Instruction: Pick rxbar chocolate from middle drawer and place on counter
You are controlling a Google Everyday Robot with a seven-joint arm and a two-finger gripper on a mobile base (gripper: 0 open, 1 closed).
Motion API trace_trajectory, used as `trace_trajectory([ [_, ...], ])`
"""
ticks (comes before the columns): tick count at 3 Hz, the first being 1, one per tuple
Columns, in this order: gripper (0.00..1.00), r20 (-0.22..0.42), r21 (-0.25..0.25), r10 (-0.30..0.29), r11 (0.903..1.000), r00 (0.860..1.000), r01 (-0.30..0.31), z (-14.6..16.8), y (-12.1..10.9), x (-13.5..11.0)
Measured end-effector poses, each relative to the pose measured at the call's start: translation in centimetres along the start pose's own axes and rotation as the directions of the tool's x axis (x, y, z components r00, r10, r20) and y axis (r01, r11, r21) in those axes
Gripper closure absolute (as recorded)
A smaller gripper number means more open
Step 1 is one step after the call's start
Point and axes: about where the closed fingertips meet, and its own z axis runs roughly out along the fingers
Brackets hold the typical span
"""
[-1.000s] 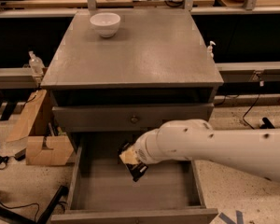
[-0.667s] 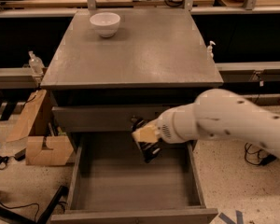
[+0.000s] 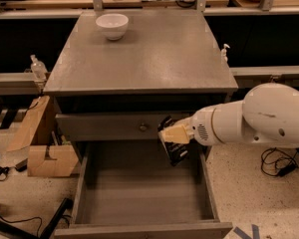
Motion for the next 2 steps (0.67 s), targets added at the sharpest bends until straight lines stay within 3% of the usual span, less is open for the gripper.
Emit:
trace_trajectory([
  [1,1.00,-0.001,0.014,-0.015,0.9998,1.000,0.015,-0.9,-0.7,-2.7],
  [2,1.00,-0.009,0.047,-0.077,0.9958,0.997,0.078,-2.8,-3.4,-11.2],
])
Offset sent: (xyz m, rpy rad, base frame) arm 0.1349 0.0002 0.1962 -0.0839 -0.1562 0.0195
